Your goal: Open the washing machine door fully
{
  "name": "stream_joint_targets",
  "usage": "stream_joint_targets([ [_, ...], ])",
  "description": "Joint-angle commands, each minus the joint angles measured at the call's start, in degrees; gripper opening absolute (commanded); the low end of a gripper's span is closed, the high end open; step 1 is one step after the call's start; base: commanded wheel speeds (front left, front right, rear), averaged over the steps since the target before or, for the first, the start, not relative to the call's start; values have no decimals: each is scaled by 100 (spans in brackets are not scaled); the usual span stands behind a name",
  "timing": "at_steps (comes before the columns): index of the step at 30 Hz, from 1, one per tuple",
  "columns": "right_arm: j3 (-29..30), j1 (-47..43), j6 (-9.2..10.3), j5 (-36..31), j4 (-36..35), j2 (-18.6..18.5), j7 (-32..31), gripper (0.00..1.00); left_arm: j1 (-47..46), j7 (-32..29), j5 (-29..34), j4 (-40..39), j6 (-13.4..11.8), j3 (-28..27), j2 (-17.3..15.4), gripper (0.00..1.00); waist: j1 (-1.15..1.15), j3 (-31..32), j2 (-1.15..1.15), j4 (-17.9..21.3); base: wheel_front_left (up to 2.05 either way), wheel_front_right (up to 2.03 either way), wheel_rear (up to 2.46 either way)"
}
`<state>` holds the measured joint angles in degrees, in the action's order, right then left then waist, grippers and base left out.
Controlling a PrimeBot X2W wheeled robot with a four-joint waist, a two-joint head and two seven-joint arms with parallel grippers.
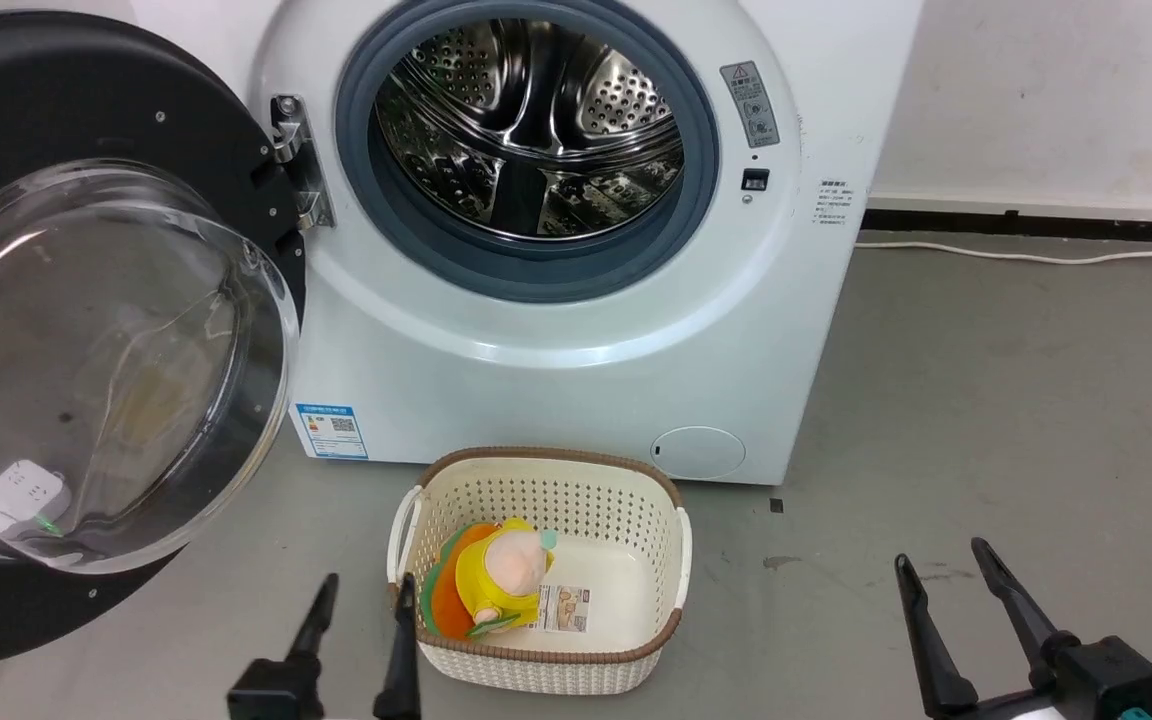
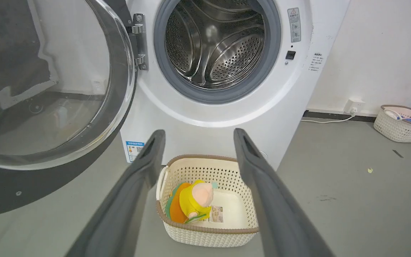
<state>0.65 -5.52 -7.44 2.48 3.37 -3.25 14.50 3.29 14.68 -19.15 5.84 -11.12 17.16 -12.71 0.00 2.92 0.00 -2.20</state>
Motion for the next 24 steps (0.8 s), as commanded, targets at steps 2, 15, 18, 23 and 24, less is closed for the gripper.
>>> stream_joint_targets([
  [2,1,-47,-5,-20,43,34,35,100,25,23,65,52,-25,66,76,100,0,5,0,5,0,0,0],
  [15,32,-29,-5,42,141,36,45,100,-111,-86,112,134,-75,184,67,100,0,-23,0,37,0,0,0],
  [18,30,-25,-5,42,160,36,47,100,-131,-102,109,118,-71,195,43,100,0,-33,0,44,0,0,0],
  [23,27,3,0,20,164,4,21,0,-96,-112,90,64,-55,226,67,0,0,-41,0,43,0,0,0],
  [24,26,3,0,20,163,4,21,0,-95,-112,91,66,-55,228,72,0,0,-41,0,43,0,0,0],
])
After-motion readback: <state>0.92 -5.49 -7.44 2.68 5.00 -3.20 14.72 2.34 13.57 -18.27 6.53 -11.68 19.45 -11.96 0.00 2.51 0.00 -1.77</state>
